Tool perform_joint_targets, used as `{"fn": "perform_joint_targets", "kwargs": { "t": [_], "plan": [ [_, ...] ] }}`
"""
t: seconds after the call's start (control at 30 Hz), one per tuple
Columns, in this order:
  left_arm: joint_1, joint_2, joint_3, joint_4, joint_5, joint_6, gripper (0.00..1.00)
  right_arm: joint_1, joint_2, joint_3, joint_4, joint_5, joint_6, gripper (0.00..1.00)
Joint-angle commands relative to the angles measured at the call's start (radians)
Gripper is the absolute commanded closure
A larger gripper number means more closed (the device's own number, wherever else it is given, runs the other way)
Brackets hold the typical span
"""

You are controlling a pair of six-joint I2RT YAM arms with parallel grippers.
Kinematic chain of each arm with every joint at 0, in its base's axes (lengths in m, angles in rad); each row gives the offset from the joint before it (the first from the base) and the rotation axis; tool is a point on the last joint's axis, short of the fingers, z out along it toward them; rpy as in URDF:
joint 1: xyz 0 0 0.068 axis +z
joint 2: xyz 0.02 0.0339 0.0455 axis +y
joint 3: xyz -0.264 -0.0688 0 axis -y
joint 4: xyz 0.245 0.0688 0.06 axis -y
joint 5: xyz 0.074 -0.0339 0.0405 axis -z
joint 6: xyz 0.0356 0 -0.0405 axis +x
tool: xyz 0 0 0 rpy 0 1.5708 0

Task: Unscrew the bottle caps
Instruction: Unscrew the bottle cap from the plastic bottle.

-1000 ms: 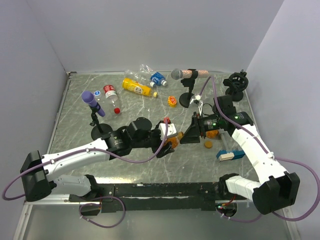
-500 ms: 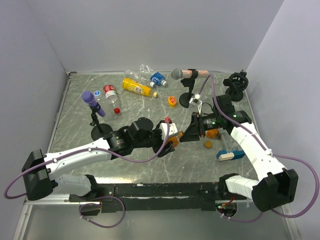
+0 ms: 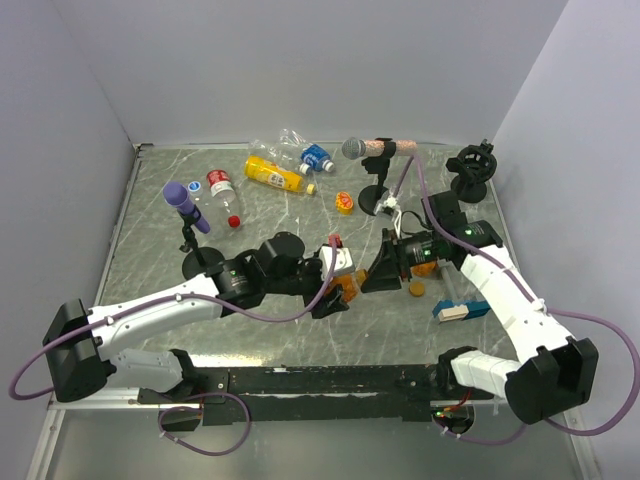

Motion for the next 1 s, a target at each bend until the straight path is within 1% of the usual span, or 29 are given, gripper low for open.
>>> {"fn": "perform_joint_targets", "kwargs": {
  "t": [0.0,0.1,0.17,0.23,0.33,0.47,0.53,0.6,0.63,0.73,0.8,0.87,0.97],
  "plan": [
    [0.028,0.005,0.026,0.019,0.257,-0.044,0.87,0.088,-0.037,0.081,-0.082,0.018,-0.278,0.99],
    [0.06,0.01,0.027,0.014,0.349,-0.058,0.87,0.132,-0.063,0.092,-0.085,0.052,-0.395,1.0],
    [0.072,0.014,0.031,0.004,0.376,-0.059,0.87,0.151,-0.103,0.087,-0.061,0.066,-0.462,1.0],
    [0.083,0.017,0.037,-0.012,0.399,-0.056,0.87,0.177,-0.145,0.074,-0.045,0.097,-0.574,0.99],
    [0.099,0.031,0.046,-0.03,0.423,-0.05,0.87,0.197,-0.206,0.025,0.028,0.147,-0.65,0.99],
    [0.106,0.051,0.047,-0.026,0.426,-0.049,0.87,0.198,-0.196,0.038,0.016,0.158,-0.687,0.97],
    [0.106,0.053,0.04,-0.013,0.419,-0.05,0.87,0.197,-0.186,0.037,0.016,0.16,-0.665,0.92],
    [0.106,0.054,0.041,-0.016,0.4,-0.046,0.87,0.197,-0.189,0.025,0.045,0.18,-0.606,0.84],
    [0.106,0.054,0.041,-0.019,0.384,-0.041,0.87,0.197,-0.192,0.017,0.079,0.204,-0.545,0.74],
    [0.105,0.051,0.04,-0.033,0.35,-0.032,0.87,0.177,-0.194,0.024,0.095,0.24,-0.449,0.38],
    [0.103,0.041,0.026,-0.029,0.325,-0.03,0.87,0.146,-0.185,0.058,0.066,0.211,-0.411,0.22],
    [0.099,0.03,0.006,-0.013,0.295,-0.035,0.87,0.122,-0.177,0.086,0.032,0.162,-0.38,0.13],
    [0.079,0.011,-0.018,0.004,0.23,-0.039,0.87,0.082,-0.166,0.101,0.003,0.114,-0.305,0.04]
  ]
}}
